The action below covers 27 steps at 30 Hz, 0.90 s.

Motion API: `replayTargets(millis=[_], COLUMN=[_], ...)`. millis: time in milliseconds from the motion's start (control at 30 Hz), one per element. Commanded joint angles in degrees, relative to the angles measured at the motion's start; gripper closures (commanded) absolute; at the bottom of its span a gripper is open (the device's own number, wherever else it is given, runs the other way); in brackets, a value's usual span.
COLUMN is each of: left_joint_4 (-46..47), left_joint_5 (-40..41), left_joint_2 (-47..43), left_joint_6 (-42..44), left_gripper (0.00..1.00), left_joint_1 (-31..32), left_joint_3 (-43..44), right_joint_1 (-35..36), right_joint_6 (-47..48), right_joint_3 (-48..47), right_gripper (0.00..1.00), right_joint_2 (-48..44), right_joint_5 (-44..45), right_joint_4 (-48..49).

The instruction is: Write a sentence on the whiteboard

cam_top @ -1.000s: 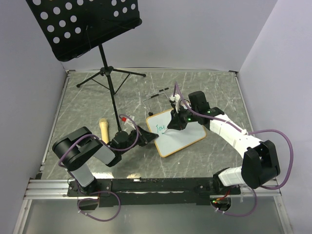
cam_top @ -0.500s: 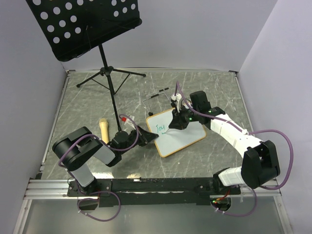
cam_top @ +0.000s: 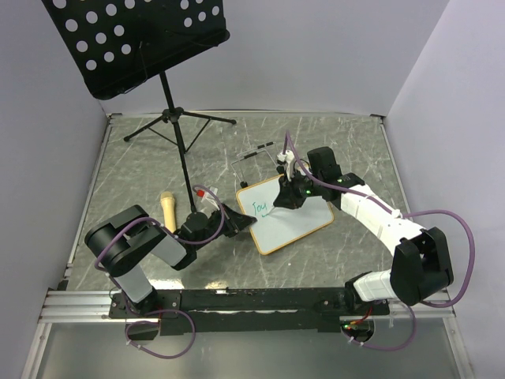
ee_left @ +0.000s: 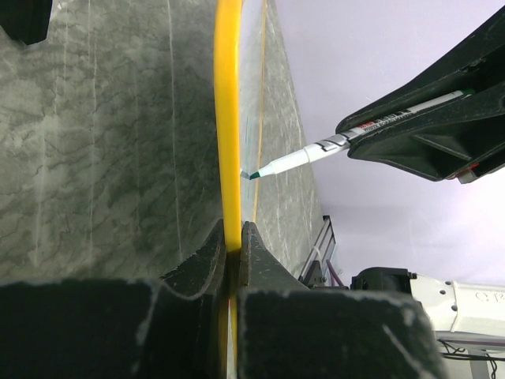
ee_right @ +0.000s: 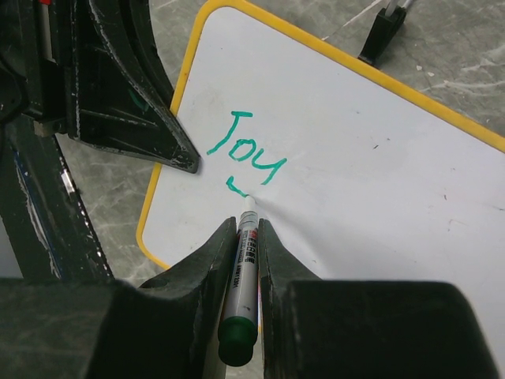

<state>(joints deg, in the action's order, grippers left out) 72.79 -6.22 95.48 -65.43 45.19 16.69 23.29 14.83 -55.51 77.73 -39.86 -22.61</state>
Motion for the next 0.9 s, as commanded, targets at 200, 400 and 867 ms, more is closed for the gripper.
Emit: replayTargets(millis=[200, 400, 867], left_joint_4=[24.59, 25.2, 25.2], left_joint_5=[-1.34, -1.17, -1.16], left_joint_2=[0.67, 1.02, 1.46], left_joint_6=[1.27, 1.01, 1.09], left_gripper=[0.99, 0.99, 0.99], left_joint_1=[0.07, 0.16, 0.6], left_joint_3=[1.24, 0.89, 1.15], right_joint_1=[-0.52, -0.44, -0.44], right_joint_6=[-0.15, -0.5, -0.68], right_joint_3=[-2.15, -2.06, -1.89], right_gripper=[1.0, 1.0, 1.0], right_joint_2=[-0.13, -0.3, -1.45], right_joint_5=[3.91, 4.26, 1.89], right_joint_4=[4.06, 4.68, 5.47])
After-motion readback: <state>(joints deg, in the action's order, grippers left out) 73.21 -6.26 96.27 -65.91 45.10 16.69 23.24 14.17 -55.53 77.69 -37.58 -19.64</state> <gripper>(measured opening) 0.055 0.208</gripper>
